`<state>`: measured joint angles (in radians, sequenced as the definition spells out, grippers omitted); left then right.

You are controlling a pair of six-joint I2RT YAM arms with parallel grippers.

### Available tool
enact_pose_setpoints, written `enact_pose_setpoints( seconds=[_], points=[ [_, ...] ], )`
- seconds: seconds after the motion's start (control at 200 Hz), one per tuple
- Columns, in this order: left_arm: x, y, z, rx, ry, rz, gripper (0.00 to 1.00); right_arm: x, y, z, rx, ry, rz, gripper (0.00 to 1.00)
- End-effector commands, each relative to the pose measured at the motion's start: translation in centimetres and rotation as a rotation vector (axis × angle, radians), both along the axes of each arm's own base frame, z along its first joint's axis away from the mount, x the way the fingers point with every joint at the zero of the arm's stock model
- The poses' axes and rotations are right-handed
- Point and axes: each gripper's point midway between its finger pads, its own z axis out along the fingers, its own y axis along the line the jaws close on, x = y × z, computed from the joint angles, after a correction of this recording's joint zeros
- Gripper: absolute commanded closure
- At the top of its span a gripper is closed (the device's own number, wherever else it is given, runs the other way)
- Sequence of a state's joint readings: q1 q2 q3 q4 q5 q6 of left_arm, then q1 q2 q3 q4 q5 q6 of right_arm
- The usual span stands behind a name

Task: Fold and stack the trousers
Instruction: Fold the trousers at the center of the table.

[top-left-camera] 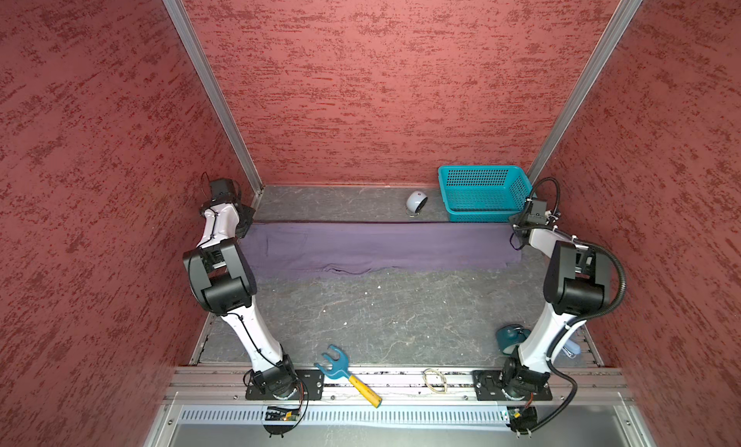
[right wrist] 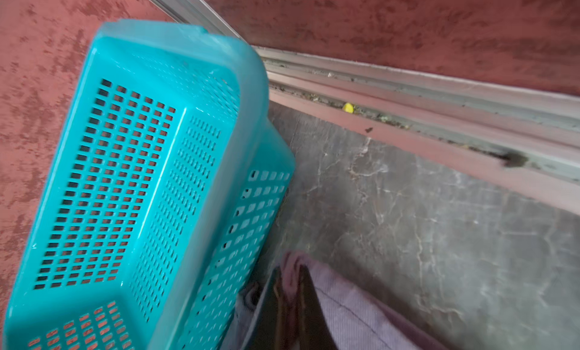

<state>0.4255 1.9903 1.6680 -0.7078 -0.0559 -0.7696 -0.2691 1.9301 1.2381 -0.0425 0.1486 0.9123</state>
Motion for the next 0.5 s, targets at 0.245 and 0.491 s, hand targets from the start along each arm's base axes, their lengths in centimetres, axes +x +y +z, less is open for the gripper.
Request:
enact_pose_setpoints(
  seconds=[0.245,0.491],
  points=[
    [0.6,2.5,0.3,0.098,-0.026,0.062,0.24,0.8,-1.2,-0.2,-0.008,-0.052,-0.030,0.41],
    [0.0,0.0,5.5,0.158,-0.091,0.001,0.25,-4.2,-0.1,2.7,-0.080,-0.022,0.009,0.66]
  ],
)
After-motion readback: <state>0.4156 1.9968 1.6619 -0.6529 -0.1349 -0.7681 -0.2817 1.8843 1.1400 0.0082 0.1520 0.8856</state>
